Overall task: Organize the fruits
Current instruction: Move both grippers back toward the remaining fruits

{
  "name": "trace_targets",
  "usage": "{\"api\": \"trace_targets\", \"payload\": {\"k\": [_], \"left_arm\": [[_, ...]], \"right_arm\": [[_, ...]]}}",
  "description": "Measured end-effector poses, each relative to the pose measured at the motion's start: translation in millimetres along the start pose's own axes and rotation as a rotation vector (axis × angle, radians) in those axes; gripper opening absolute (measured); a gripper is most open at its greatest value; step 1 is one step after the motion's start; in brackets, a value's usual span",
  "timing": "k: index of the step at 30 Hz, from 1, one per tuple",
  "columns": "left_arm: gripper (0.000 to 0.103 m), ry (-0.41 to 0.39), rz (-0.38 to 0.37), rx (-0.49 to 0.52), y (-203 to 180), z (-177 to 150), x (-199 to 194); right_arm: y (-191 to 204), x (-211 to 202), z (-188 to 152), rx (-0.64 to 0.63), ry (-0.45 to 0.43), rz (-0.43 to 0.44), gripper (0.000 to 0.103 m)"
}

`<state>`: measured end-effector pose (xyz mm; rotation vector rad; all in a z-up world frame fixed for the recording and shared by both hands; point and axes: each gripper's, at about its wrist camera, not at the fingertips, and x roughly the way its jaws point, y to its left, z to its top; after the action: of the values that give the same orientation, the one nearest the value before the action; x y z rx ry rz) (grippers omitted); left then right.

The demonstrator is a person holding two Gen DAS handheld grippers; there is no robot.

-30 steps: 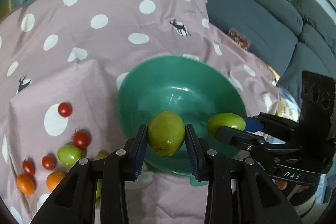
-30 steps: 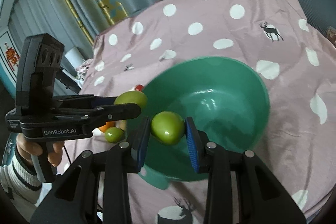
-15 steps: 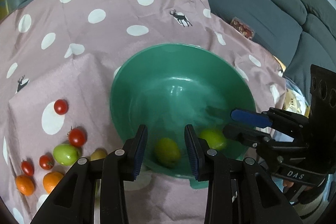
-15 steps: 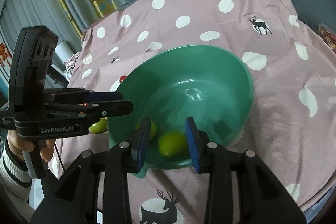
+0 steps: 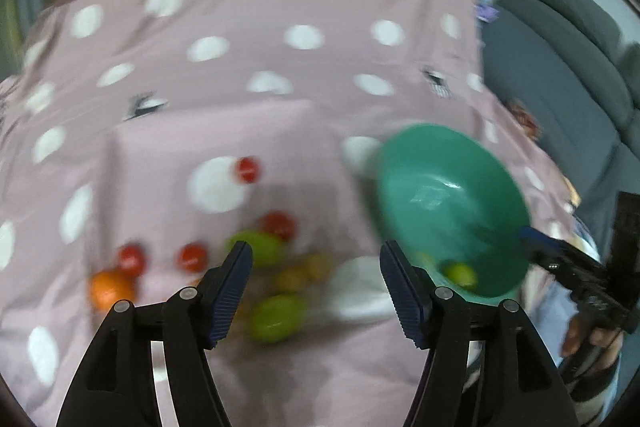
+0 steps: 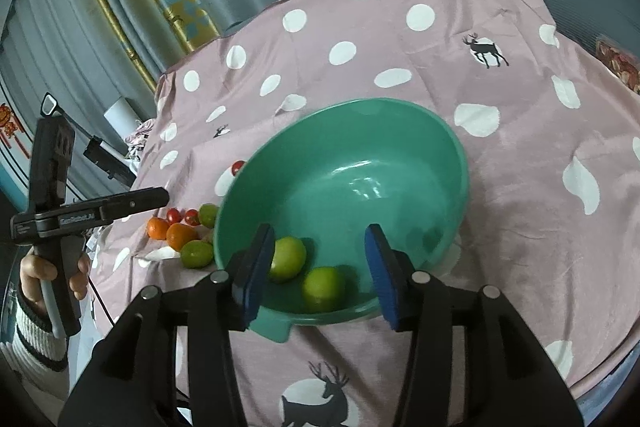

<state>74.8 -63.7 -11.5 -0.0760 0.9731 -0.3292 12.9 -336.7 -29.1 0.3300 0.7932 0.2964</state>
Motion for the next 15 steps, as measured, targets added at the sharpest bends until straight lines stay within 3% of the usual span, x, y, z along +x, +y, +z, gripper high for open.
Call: {"api": "trace_targets", "payload": {"k": [6, 15], "left_arm": [[0.066, -0.005, 0.086, -0.129, 57, -24, -18], [0.066, 0.019, 0.115, -0.191, 87, -60, -30]], "right_arm": [[19, 2, 2, -0.030, 0.004, 0.039, 0.048], [61, 9, 4, -0.129, 0.037, 0.108, 0.050]]}}
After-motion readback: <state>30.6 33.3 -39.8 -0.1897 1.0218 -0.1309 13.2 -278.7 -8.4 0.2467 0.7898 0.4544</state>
